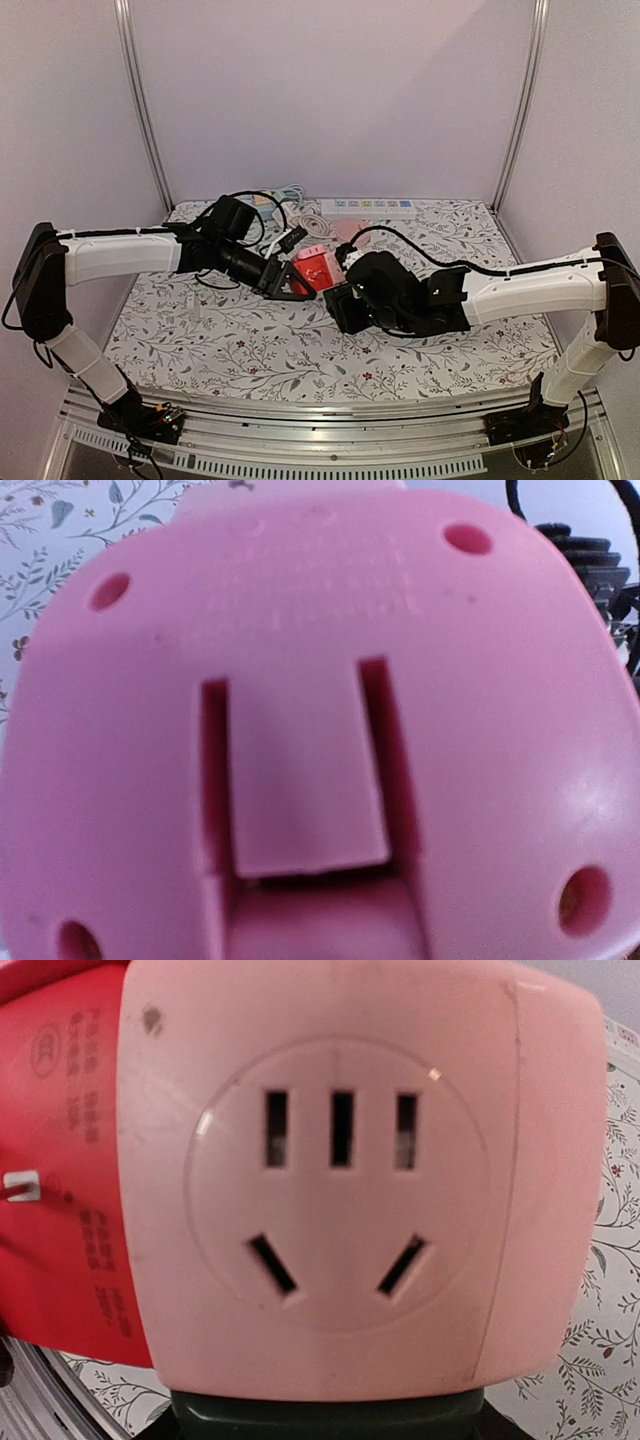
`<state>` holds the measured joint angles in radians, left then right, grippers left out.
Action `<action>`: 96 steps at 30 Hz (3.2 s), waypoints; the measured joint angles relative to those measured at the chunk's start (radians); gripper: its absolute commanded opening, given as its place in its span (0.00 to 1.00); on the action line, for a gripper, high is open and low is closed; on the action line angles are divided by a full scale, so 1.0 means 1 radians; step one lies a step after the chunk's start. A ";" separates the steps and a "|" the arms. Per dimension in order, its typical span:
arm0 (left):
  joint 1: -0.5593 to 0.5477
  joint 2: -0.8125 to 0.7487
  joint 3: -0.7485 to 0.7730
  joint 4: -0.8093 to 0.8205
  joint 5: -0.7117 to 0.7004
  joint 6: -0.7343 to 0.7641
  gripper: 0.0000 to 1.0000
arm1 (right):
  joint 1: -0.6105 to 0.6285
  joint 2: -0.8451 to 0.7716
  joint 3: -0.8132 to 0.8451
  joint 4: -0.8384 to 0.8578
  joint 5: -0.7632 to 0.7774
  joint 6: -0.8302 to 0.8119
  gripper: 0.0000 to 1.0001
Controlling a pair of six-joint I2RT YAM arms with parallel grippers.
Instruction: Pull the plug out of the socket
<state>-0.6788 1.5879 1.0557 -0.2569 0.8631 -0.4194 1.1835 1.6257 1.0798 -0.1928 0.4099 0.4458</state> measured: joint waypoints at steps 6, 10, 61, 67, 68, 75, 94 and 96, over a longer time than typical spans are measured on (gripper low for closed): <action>0.002 -0.008 0.000 0.016 -0.017 -0.013 0.07 | -0.022 0.001 0.024 -0.035 -0.033 0.103 0.31; 0.003 -0.008 0.000 0.020 -0.028 -0.027 0.07 | -0.035 0.001 0.024 -0.040 -0.075 0.162 0.31; 0.058 -0.106 0.004 0.061 -0.023 0.019 1.00 | 0.033 -0.048 -0.053 -0.053 -0.108 -0.121 0.33; 0.048 -0.105 0.023 0.023 -0.027 0.060 0.99 | 0.035 -0.076 -0.062 -0.084 -0.135 -0.199 0.33; 0.042 -0.101 0.031 0.006 -0.028 0.071 1.00 | 0.037 -0.082 -0.062 -0.092 -0.132 -0.216 0.33; 0.016 -0.053 0.067 -0.042 -0.010 0.094 1.00 | 0.052 -0.115 -0.058 -0.124 -0.117 -0.296 0.33; -0.018 0.063 0.074 -0.031 0.126 0.042 0.84 | 0.108 -0.085 0.026 -0.206 -0.048 -0.429 0.33; -0.023 0.071 0.074 -0.024 0.138 0.033 0.73 | 0.109 -0.077 0.030 -0.205 -0.048 -0.434 0.33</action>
<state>-0.7021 1.6592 1.1301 -0.2813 1.0012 -0.3862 1.2922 1.5490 1.1099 -0.3977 0.3618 0.0116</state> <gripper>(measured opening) 0.855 0.590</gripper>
